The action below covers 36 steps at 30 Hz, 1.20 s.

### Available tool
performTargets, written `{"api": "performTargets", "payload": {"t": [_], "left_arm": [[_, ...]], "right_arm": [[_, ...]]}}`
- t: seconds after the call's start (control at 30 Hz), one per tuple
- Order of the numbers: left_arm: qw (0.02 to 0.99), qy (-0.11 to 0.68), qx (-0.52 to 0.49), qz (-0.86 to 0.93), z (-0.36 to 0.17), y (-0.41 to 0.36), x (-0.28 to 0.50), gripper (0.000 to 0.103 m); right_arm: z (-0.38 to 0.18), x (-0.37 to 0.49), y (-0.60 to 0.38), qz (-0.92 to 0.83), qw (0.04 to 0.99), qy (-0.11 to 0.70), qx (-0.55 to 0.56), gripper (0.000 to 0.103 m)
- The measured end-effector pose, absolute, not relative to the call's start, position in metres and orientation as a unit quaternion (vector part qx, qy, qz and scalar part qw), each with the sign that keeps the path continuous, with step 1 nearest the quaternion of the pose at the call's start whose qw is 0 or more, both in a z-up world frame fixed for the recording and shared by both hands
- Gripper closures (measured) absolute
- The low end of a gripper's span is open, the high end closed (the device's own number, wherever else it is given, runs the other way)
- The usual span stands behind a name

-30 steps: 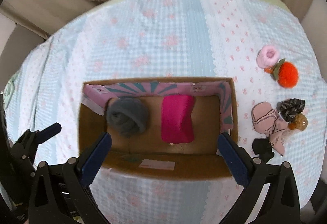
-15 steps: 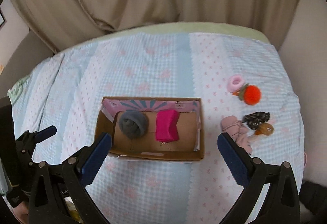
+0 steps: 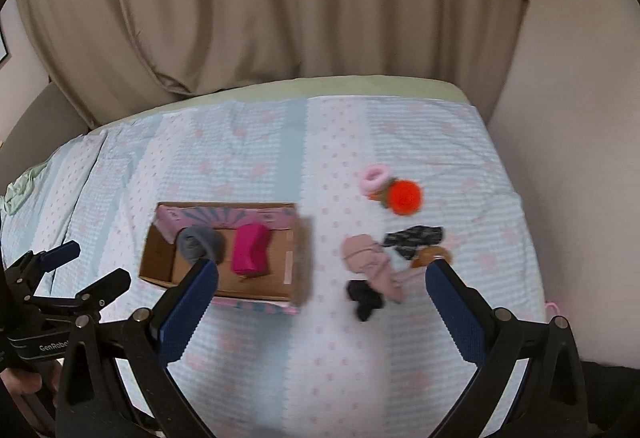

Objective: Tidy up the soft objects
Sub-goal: 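Open both grippers to drop the hat and pouch into the box, then grasp the pink sock bundle with the left gripper while the right grasps the brown plush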

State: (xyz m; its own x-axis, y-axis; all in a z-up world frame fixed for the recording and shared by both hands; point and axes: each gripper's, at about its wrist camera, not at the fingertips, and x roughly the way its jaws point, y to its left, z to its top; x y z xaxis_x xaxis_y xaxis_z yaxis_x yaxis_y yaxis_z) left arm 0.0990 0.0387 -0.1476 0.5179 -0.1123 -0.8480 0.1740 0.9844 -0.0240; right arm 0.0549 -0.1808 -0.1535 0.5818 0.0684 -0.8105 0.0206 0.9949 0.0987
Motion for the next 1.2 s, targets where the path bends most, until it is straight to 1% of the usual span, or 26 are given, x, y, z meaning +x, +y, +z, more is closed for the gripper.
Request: {"api": "performTargets", "payload": {"t": [0.27,0.53,0.83,1.03,1.2], "left_arm": [[0.869,0.488,0.006,-0.086,-0.155,-0.048,0.098,0.0],[0.845,0.524,-0.031,-0.106,-0.202,-0.13,0.126,0.0],[0.808,0.58,-0.052,-0.094,-0.299,-0.183,0.187,0.001],[0.784,0.615,-0.036,-0.082,-0.369,-0.204,0.221,0.002],[0.771,0.633,-0.032,-0.066,-0.415,-0.21,0.236,0.003]], "right_arm": [[-0.166,0.053,-0.264,0.012,0.887,0.46,0.038,0.0],[-0.22,0.074,-0.334,0.021,0.869,0.493,0.034,0.0],[-0.307,0.111,-0.375,0.044,0.846,0.531,0.029,0.0],[-0.365,0.141,-0.38,0.065,0.837,0.543,0.025,0.0],[-0.409,0.16,-0.374,0.086,0.83,0.551,0.02,0.0]]}}
